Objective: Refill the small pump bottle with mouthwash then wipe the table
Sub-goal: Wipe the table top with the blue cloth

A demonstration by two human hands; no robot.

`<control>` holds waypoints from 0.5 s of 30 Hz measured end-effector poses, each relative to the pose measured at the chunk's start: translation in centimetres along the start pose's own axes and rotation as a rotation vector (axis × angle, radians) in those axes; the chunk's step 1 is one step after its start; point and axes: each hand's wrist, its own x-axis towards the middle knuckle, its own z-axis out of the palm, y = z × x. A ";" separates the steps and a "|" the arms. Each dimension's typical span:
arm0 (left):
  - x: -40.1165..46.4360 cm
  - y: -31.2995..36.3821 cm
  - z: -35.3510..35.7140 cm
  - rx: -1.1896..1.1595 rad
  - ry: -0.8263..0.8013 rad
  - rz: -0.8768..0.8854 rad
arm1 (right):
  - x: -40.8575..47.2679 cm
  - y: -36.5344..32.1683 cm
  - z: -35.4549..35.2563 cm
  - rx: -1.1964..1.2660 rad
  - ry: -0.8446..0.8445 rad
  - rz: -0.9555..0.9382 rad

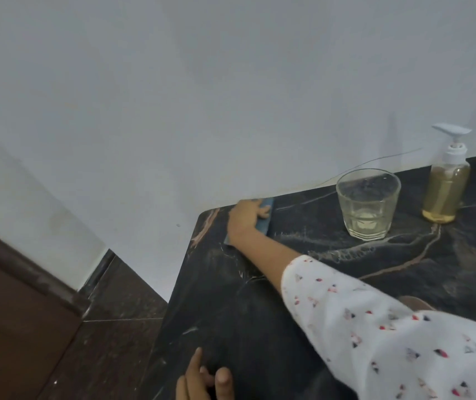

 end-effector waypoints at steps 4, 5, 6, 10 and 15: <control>-14.8 -11.7 -2.8 0.036 0.199 0.115 | -1.7 5.7 1.3 0.059 -0.048 0.224; -18.1 -13.1 -3.7 -0.059 0.128 0.147 | -2.1 6.9 1.5 0.059 -0.058 0.240; -20.8 -14.4 -3.9 0.092 0.240 0.154 | -2.8 7.8 1.5 0.051 -0.071 0.258; -20.2 -12.8 -4.7 0.324 0.175 0.028 | -6.7 9.3 2.3 -0.059 -0.050 0.081; -21.1 -13.2 -4.5 0.263 0.102 0.040 | -15.3 11.1 4.5 0.007 0.168 -0.362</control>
